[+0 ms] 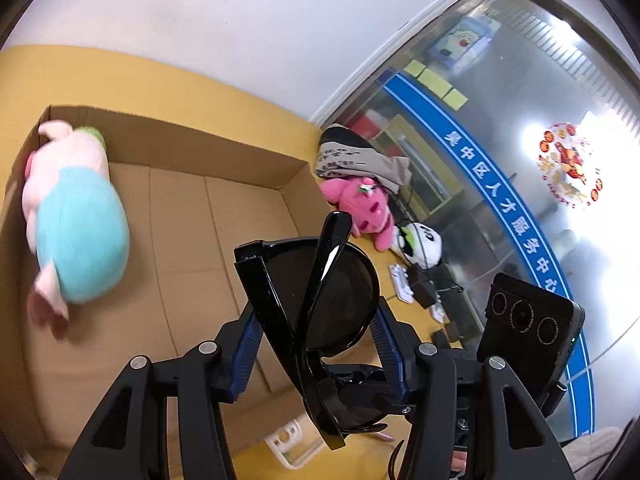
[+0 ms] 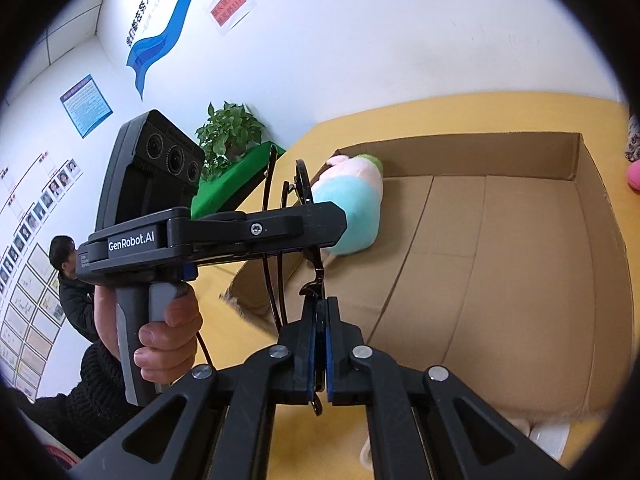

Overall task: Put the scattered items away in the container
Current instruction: 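Lower the sunglasses into the box with both grippers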

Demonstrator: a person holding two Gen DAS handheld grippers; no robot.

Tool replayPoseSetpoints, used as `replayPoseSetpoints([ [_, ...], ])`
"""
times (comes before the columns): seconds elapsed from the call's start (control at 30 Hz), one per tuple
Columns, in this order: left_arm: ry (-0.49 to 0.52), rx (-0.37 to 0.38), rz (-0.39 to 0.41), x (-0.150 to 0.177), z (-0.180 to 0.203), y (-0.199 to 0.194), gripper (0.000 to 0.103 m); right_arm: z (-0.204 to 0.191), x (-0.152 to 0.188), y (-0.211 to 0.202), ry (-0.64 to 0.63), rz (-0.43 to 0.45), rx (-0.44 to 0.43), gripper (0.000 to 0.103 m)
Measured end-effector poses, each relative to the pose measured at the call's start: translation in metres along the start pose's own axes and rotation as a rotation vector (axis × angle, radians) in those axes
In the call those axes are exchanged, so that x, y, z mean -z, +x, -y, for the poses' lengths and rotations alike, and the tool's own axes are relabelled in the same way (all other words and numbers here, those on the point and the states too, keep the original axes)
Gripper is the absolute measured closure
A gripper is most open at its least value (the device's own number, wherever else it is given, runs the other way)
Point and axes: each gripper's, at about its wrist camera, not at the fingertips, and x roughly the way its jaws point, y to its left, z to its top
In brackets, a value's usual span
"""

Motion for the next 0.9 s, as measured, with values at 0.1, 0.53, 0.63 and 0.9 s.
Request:
replayPoseSetpoints([
  [0.1, 0.007, -0.026, -0.020, -0.032, -0.006, 0.011, 0.046, 0.011, -0.026, 0.009, 0.019, 0.002, 0.006, 0.100],
  [0.53, -0.074, -0.178, -0.193, -0.144, -0.087, 0.103, 0.049, 0.110, -0.115, 0.093, 0.250, -0.051, -0.016, 0.099],
  [0.63, -0.123, -0.221, -0.260, -0.145, -0.113, 0.131, 0.050, 0.137, -0.112, 0.122, 0.326, -0.095, -0.032, 0.099],
  [0.9, -0.188, -0.353, -0.395, -0.131, -0.149, 0.180, 0.055, 0.178, -0.085, 0.176, 0.457, -0.209, -0.035, 0.100],
])
